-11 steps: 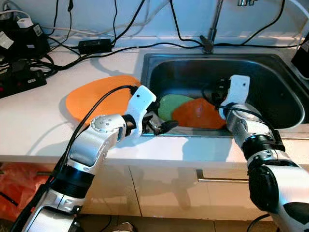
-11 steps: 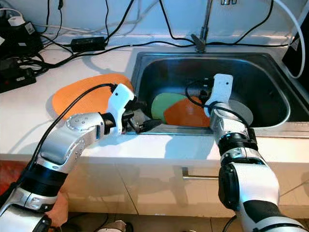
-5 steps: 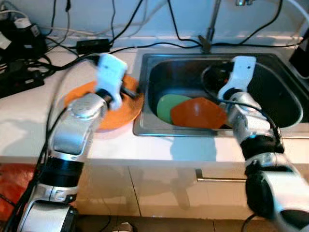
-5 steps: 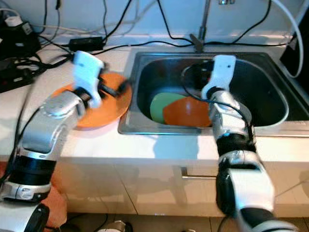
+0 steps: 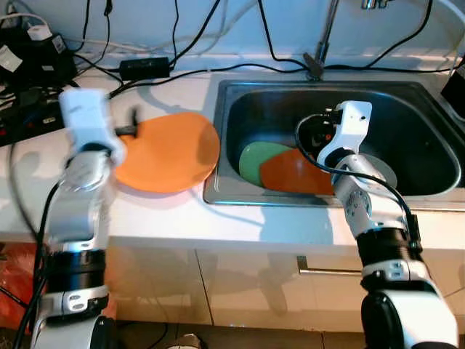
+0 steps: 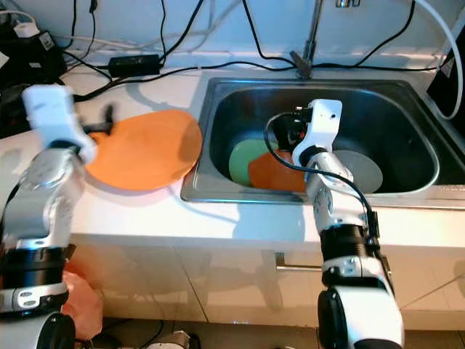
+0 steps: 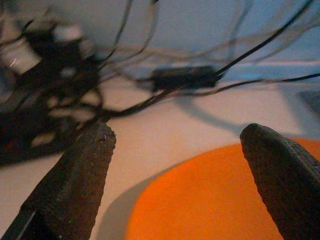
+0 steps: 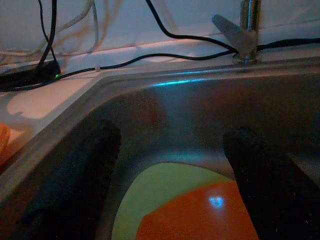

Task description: Kitchen organization

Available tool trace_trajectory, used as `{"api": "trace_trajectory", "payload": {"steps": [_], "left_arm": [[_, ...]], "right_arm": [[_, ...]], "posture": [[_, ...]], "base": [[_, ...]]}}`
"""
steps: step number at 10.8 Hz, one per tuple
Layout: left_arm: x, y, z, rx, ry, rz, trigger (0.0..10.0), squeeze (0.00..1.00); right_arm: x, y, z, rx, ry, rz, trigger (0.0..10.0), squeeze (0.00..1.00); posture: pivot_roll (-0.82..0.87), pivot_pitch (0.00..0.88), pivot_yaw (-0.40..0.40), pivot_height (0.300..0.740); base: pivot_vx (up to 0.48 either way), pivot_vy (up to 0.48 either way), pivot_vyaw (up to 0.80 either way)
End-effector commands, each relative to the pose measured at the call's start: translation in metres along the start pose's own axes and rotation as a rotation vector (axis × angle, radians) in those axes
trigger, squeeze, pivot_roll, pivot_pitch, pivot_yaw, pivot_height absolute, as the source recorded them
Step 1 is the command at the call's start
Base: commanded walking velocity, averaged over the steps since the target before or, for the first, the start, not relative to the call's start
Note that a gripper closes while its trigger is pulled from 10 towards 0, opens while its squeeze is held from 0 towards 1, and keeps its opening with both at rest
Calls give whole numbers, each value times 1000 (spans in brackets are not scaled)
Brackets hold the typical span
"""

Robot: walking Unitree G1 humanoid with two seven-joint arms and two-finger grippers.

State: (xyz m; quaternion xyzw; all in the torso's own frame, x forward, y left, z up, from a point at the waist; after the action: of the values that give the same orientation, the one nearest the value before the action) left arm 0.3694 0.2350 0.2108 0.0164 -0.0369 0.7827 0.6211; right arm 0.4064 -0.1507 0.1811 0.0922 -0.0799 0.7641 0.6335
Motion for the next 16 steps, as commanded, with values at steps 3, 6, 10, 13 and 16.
{"api": "trace_trajectory", "payload": {"steps": [3, 6, 10, 13, 16], "left_arm": [[4, 0, -30, 168, 133, 61, 10000, 0], [-2, 2, -43, 271, 242, 73, 10000, 0], [-14, 5, -55, 377, 418, 48, 10000, 0], [-55, 12, -53, 465, 830, -102, 4549, 0], [-60, 12, -47, 479, 872, -140, 10000, 0]], "right_arm": [[9, 3, 6, -11, 3, 15, 10000, 0], [10, 7, 5, 0, 2, 11, 10000, 0], [9, 9, 7, 0, 5, 7, 10000, 0], [10, 8, 10, -1, 10, 16, 10000, 0], [41, 23, 8, 90, 16, 350, 10000, 0]], "posture": [[134, 63, 60, 740], [130, 66, 64, 740], [129, 65, 63, 740], [127, 65, 58, 740], [124, 65, 52, 740]], "base": [[0, 0, 0], [0, 0, 0], [0, 0, 0], [0, 0, 0], [0, 0, 0]]}}
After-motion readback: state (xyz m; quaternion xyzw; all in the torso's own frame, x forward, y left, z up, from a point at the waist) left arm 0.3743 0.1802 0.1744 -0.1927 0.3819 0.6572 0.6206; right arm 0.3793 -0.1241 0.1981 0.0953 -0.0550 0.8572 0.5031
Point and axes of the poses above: a point about 5 cm out from each wrist's last joint towards the gripper, its own y axis pointing back from the gripper into the wrist, its own z axis along the axis of the wrist's last joint, x = y × z, the point moved 3 cm from there along -y, pointing out of the wrist towards the gripper, and after that the axes turned 4 degrees about -y, right-handed, at the moved point
